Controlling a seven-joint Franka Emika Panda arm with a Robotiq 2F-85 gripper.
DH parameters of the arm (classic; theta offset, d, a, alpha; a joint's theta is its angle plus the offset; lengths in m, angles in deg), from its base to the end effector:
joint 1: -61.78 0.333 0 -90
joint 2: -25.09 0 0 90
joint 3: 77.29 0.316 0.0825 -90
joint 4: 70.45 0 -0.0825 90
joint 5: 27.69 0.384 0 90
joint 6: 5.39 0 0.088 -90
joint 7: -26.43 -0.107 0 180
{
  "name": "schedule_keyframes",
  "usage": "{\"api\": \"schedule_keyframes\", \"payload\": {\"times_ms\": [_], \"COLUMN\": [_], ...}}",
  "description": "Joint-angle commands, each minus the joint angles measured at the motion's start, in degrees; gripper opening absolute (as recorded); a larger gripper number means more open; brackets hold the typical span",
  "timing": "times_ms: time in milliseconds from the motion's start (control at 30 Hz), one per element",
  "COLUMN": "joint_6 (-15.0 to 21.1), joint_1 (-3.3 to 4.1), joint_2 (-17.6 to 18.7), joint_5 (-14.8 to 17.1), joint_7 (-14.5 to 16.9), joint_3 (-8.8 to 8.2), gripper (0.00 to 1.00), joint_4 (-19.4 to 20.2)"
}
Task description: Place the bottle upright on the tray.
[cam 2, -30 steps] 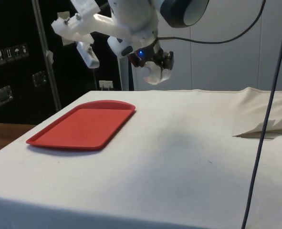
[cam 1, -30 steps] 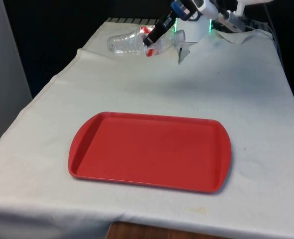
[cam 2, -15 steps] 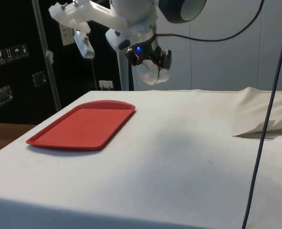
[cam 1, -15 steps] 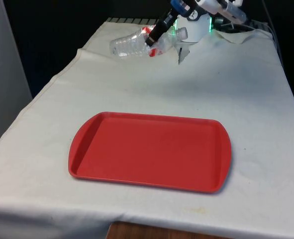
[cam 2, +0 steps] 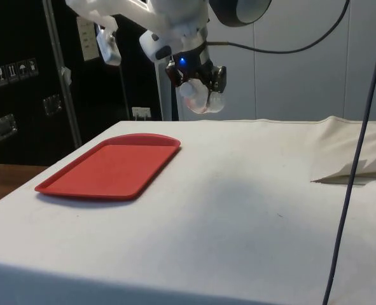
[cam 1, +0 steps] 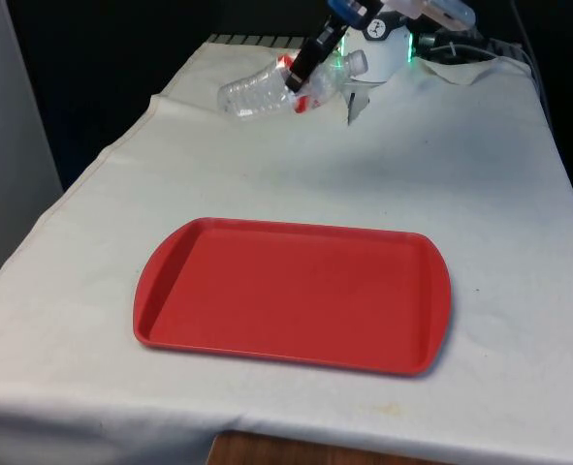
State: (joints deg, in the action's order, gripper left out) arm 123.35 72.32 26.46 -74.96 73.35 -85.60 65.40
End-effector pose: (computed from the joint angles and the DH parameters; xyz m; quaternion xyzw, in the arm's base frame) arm 0.4898 -0.0019 0.3087 0.7168 0.6282 -0.1751 0.2469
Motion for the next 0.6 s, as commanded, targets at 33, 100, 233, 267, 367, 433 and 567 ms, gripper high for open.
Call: {"api": "schedule_keyframes", "payload": {"times_ms": [33, 100, 233, 267, 367, 433, 567], "joint_6": [1.3, 1.8, 2.8, 2.9, 3.3, 4.0, 4.9], "joint_1": [-0.17, -0.17, -0.17, -0.17, -0.17, -0.17, -0.17], "joint_2": [-0.6, -0.7, -0.9, -0.9, -1.0, -1.1, -1.3], "joint_5": [1.1, 1.7, 3.2, 3.4, 4.1, 5.0, 6.4], "joint_7": [1.0, 1.4, 2.3, 2.5, 2.9, 3.6, 4.5], "joint_3": [-0.29, -0.52, -1.09, -1.15, -1.38, -1.72, -2.18], "gripper": [0.34, 0.34, 0.34, 0.34, 0.34, 0.34, 0.34], "joint_4": [0.4, 0.4, 0.5, 0.5, 0.5, 0.5, 0.5]}}
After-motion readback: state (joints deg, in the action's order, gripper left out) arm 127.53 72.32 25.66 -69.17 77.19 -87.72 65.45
